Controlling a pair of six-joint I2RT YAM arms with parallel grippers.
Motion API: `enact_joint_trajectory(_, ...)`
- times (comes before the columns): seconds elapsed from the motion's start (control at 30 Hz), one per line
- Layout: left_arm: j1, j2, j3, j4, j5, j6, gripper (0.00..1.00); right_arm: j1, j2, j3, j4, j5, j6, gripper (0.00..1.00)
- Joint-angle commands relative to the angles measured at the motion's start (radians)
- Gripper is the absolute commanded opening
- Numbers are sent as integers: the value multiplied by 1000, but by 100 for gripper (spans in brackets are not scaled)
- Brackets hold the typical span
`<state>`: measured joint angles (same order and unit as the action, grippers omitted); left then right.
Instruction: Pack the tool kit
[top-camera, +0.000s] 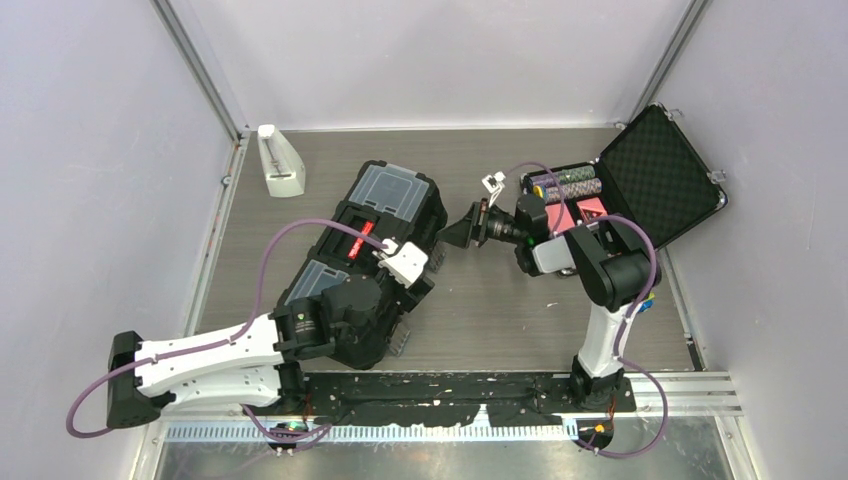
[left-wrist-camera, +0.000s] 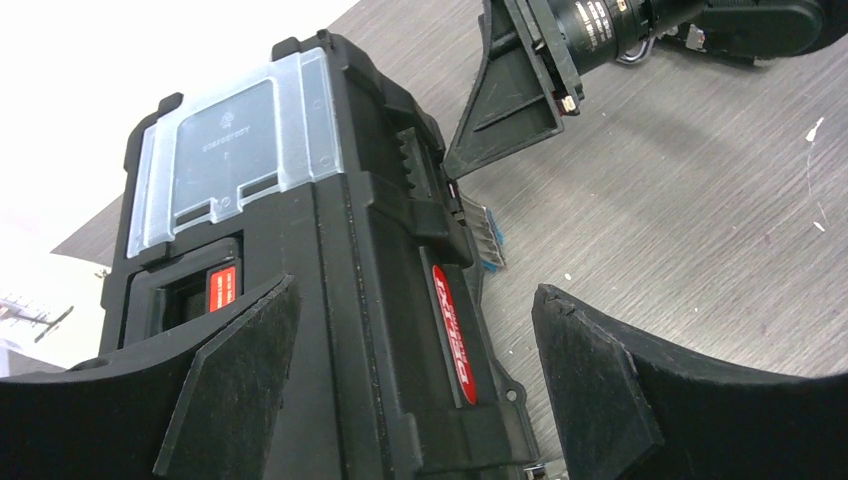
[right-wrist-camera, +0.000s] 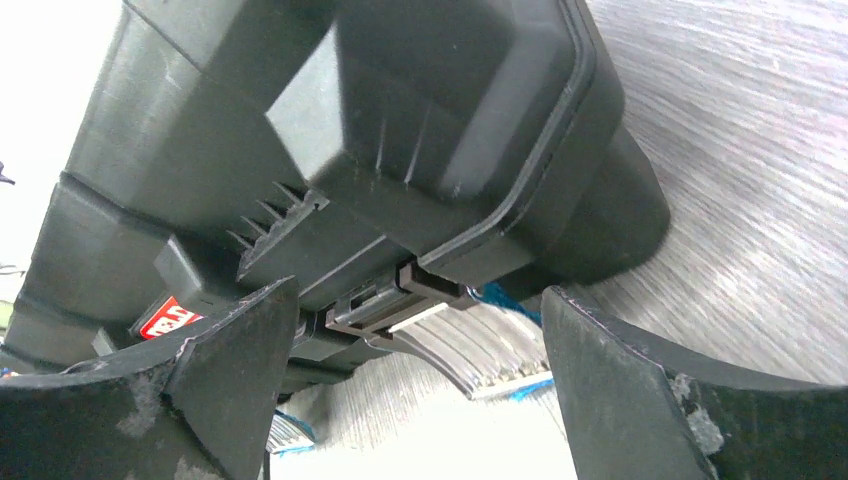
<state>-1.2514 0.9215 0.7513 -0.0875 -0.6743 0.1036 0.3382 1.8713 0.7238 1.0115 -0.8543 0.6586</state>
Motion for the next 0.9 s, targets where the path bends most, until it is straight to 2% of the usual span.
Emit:
enact_joint_trajectory(0.0, 9, -24, -9, -1, -34, -38, 86, 1, 58, 49, 256, -92, 51, 95)
enact_joint_trajectory(0.17, 12, -35, -6, -6, -38, -35, 86, 2, 145, 102, 320, -124, 86, 95)
enact_joint_trajectory(0.4, 16, -32, 3, -17, -38, -33, 86, 23, 243, 133, 486, -200, 243, 96)
enact_joint_trajectory(0.7, 19, -6, 20, -16, -22, -17, 86, 26, 237, 100, 565, -269, 351, 100)
enact_joint_trajectory(0.87, 20, 10, 36, -18, -13, 1, 86, 25, 228, 81, 564, -288, 369, 92)
